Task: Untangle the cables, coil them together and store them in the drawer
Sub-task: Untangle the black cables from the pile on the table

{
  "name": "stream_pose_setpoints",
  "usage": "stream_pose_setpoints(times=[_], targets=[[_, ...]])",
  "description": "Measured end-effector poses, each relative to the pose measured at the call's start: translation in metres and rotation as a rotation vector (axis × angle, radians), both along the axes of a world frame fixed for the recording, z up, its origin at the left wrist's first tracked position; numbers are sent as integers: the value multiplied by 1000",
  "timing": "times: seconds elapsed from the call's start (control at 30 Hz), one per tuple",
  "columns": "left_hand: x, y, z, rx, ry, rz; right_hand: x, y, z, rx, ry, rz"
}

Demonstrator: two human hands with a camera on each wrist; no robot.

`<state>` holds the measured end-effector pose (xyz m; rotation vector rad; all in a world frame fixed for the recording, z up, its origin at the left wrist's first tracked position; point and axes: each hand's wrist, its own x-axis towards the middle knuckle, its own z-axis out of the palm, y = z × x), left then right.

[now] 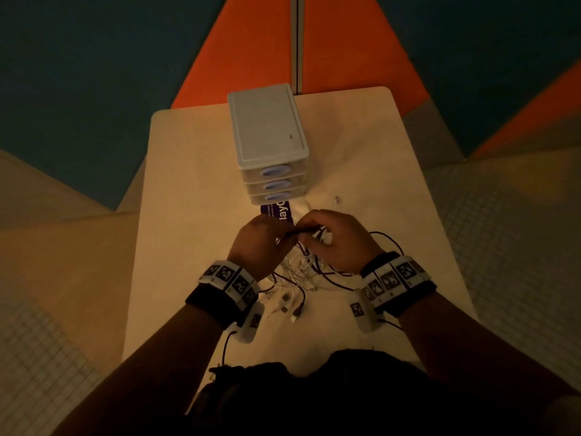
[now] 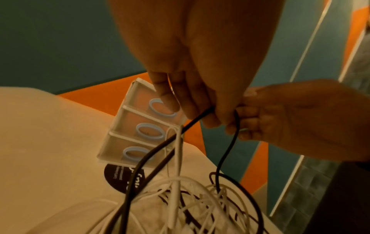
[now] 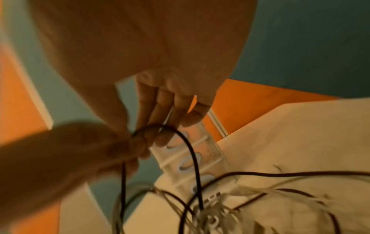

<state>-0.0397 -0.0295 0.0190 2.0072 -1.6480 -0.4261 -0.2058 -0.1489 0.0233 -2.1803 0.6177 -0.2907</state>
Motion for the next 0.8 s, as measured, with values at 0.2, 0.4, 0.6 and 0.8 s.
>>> stream_pose_setpoints(times=[0.2, 0.4, 0.6, 0.8], targets=[[2, 8, -26, 248, 38, 85, 9, -10, 16, 85, -90, -21], [8, 14, -35, 217, -137, 108, 13, -5, 3, -93, 225, 19], [15, 17, -44, 394, -134, 174, 15, -12, -3, -73, -38, -118], [23, 28, -48, 368, -140, 121, -1, -36, -9, -44, 27, -364]])
